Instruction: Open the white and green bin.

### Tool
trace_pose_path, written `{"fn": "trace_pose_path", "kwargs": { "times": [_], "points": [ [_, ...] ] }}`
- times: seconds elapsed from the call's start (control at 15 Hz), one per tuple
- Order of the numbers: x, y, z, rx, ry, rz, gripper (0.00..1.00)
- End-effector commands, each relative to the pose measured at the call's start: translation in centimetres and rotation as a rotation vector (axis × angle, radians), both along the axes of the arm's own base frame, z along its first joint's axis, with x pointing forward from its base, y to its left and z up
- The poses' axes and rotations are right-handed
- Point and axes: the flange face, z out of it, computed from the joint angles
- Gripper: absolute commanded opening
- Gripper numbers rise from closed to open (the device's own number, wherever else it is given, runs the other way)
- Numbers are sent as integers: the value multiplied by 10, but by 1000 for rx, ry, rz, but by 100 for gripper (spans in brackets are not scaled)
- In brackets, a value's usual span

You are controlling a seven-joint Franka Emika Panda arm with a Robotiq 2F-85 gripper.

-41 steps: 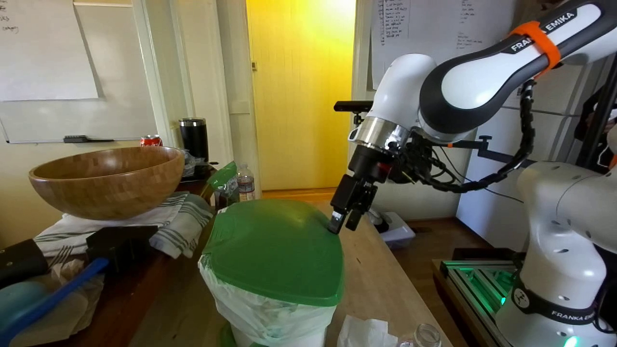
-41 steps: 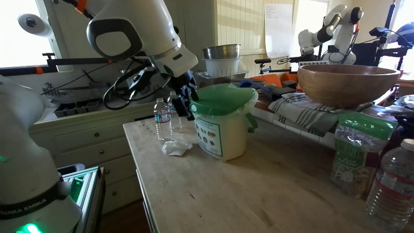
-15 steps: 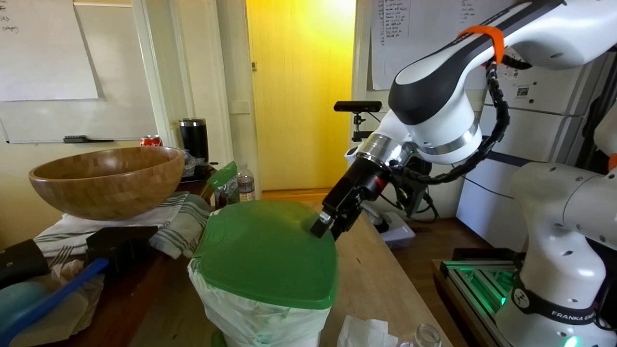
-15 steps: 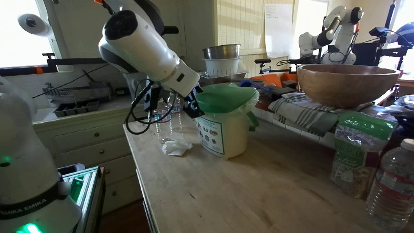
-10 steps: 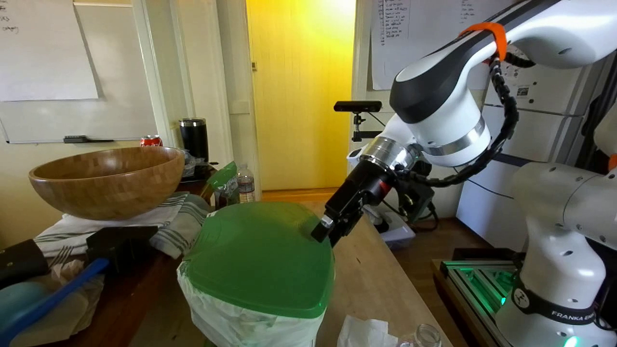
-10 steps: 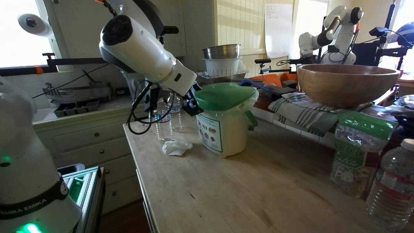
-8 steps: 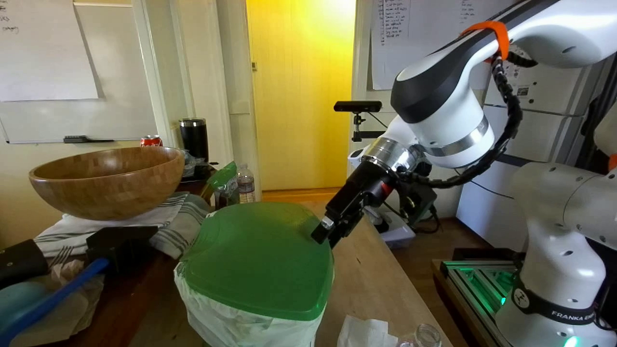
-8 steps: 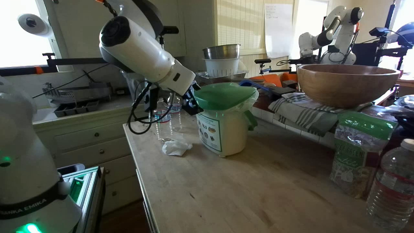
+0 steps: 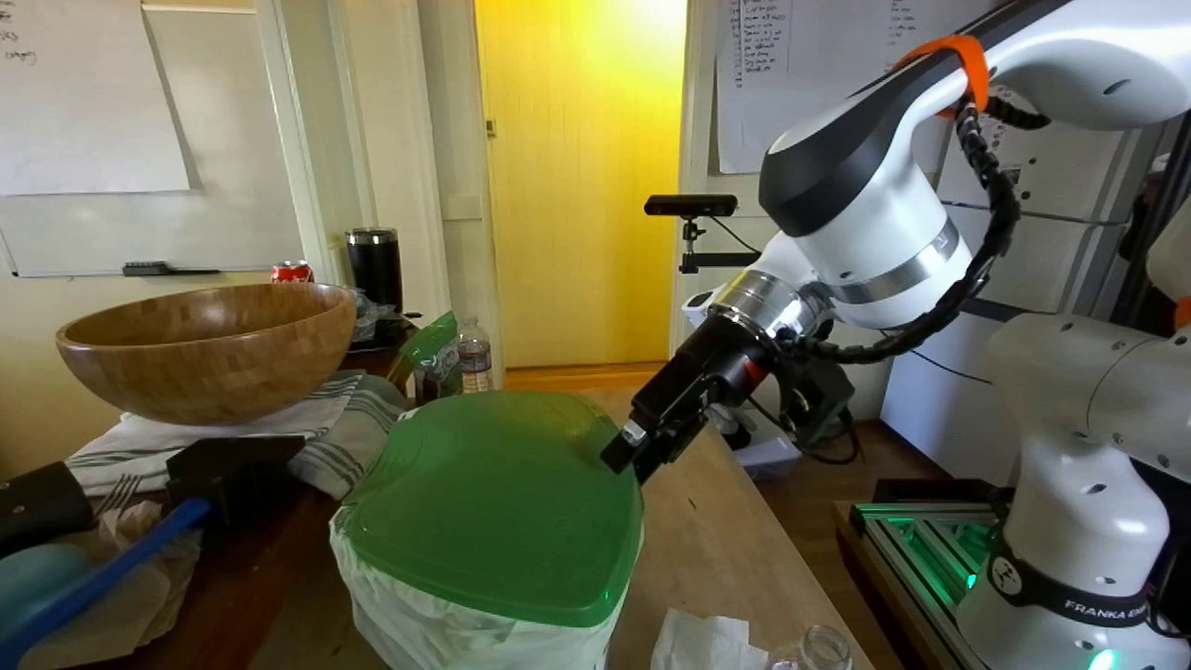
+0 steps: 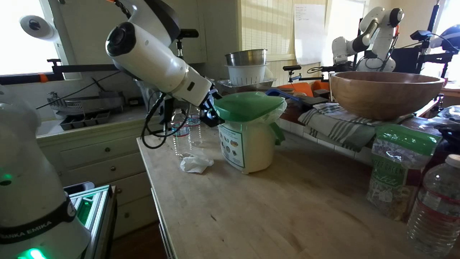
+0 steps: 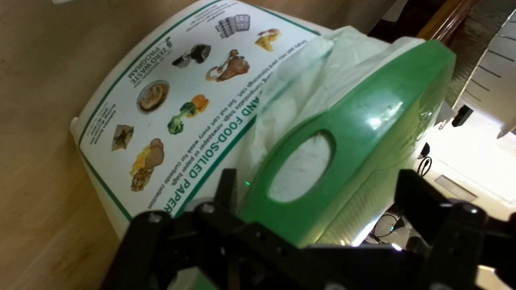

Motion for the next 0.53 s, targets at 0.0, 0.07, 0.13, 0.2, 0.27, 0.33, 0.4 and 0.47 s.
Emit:
{"fn": "trace_pose_path", "kwargs": {
  "times": [0.0, 0.07, 0.13, 0.2, 0.27, 0.33, 0.4, 0.47],
  "points": [
    [-3, 9, 2, 15, -10, -15, 100],
    [-4, 10, 2, 18, -6, -18, 100],
    [-4, 12, 2, 20, -4, -19, 100],
    [-4, 13, 1, 17, 1, -25, 100],
    [-4, 13, 0, 13, 8, -32, 100],
    [-4, 14, 0, 11, 15, -41, 100],
    [-5, 14, -1, 7, 20, -49, 100],
    [-5, 15, -2, 5, 26, -54, 100]
  ]
}}
